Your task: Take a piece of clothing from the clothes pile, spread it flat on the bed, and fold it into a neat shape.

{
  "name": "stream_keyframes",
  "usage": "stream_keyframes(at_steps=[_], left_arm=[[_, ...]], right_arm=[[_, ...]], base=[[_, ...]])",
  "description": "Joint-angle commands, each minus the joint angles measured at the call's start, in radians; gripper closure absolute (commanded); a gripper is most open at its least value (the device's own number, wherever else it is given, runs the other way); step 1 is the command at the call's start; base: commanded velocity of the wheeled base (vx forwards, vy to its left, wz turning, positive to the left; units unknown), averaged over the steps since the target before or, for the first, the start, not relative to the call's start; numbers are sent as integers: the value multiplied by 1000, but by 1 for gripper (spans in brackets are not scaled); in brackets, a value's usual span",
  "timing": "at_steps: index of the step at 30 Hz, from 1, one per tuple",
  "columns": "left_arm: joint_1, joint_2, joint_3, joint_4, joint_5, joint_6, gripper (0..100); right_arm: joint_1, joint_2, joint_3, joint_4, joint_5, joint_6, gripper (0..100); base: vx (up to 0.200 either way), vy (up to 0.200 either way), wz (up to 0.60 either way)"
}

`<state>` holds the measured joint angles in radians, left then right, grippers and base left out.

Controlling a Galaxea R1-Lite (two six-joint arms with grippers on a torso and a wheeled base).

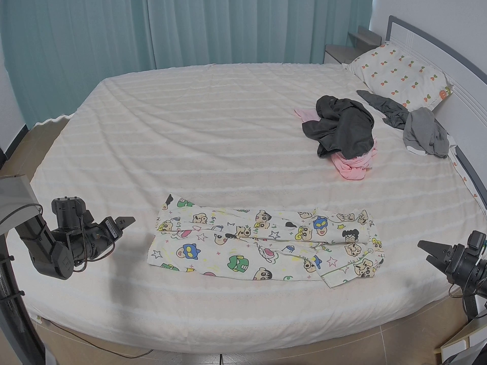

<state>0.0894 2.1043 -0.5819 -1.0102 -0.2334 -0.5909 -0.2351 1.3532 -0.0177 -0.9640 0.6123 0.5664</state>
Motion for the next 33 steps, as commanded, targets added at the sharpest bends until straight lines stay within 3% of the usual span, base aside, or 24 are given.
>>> stream_keyframes(at_steps=[1,9,24,30,33], left_arm=[[-13,30,-12,-1,-1,-12,0],[-62,33,-42,1,0,-14,0],[-102,86,-133,41,2,-14,0],[-145,85,-141,47,-3,-9,0],[-171,79,-177,124,-14,-6,0]], right_arm=[[0,0,18,13,9,-14,0],[0,-32,18,44,12,-34,0],[23,-88,18,99,20,-34,0],[23,-85,18,100,29,-34,0],[23,-85,18,102,32,-34,0]], base=[[0,0,0],[0,0,0],[200,0,0],[0,0,0],[0,0,0]])
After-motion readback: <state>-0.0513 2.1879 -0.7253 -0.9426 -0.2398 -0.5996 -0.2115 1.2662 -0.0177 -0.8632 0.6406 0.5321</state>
